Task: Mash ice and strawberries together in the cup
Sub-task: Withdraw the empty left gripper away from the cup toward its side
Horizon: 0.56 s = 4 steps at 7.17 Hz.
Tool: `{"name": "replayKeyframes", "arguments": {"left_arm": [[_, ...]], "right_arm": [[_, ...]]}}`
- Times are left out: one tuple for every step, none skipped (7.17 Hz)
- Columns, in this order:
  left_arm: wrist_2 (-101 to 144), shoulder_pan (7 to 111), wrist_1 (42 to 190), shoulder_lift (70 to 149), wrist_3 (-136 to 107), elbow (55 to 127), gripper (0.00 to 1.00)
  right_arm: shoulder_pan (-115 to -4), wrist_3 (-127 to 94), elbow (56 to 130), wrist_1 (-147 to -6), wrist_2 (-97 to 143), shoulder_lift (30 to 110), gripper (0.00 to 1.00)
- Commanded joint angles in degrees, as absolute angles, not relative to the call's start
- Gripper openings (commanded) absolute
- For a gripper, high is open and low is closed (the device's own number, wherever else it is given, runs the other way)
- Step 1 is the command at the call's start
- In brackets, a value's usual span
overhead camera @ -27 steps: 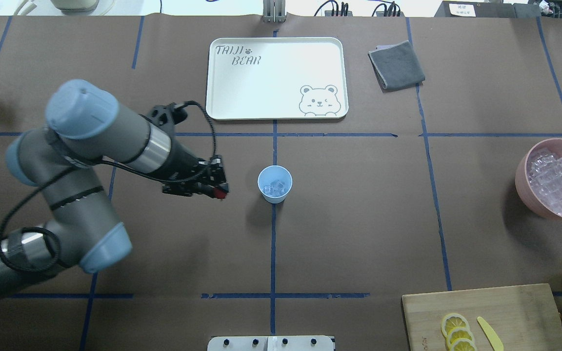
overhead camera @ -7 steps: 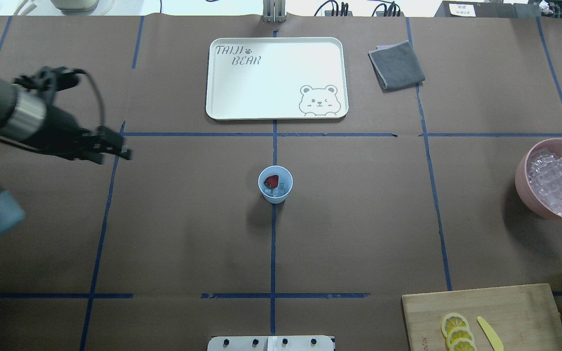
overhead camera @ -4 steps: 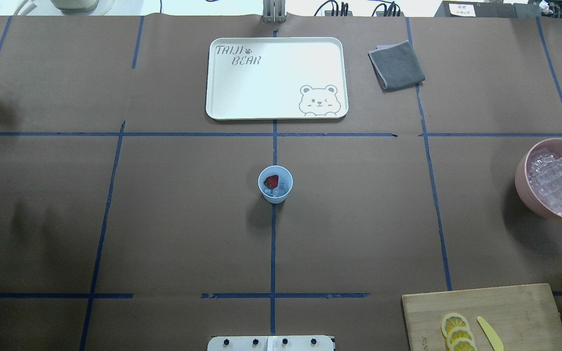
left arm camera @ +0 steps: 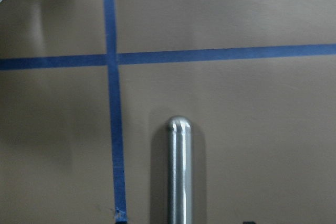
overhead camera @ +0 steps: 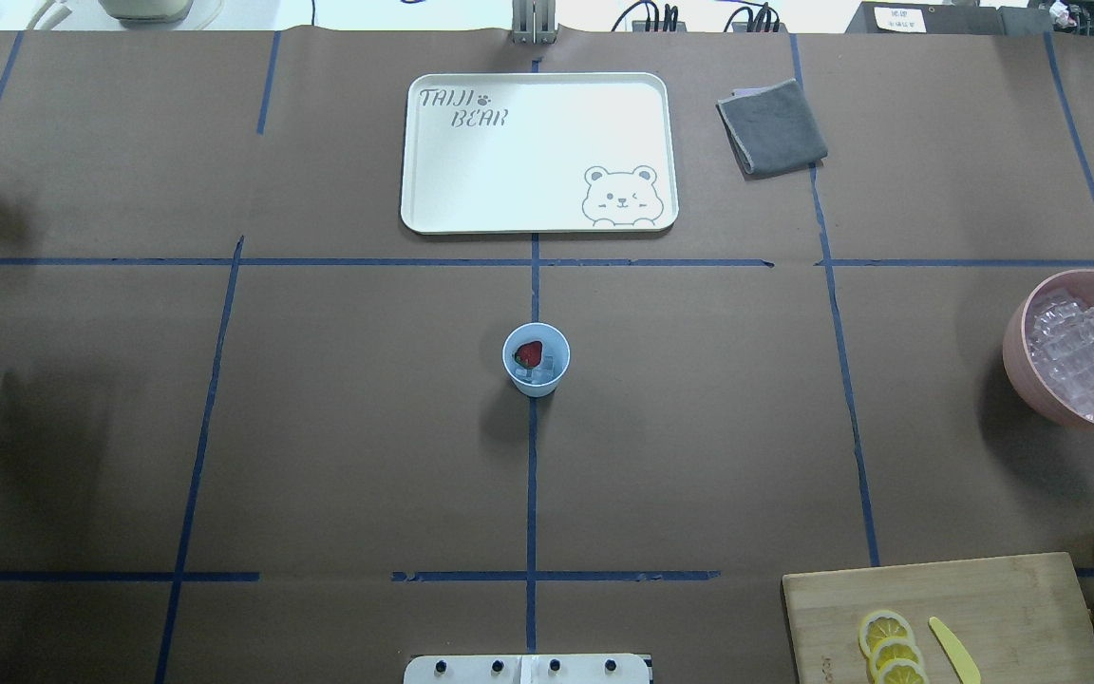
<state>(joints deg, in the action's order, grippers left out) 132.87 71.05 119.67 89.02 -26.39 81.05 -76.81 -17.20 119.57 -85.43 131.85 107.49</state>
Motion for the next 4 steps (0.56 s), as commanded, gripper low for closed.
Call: {"name": "replayKeyframes", "arguments": {"left_arm": [[132.72, 69.71, 119.79, 89.56, -27.07, 79.54, 0.79], [132.80, 68.74, 119.79, 89.56, -27.07, 79.28, 0.79], [132.80, 68.21, 120.49, 89.82, -26.90, 78.15, 0.79], [132.80, 67.59, 121.37, 89.82, -26.81, 78.05, 0.79]], "right_arm": [[-76.82, -17.23, 119.62, -85.43, 131.84, 107.58, 1.00], [-76.82, -17.23, 119.18, -85.34, 131.84, 107.49, 1.00], [-76.82, -17.23, 119.35, -85.25, 131.84, 107.49, 1.00], [-76.82, -17.23, 119.27, -85.25, 131.84, 107.58, 1.00]]}}
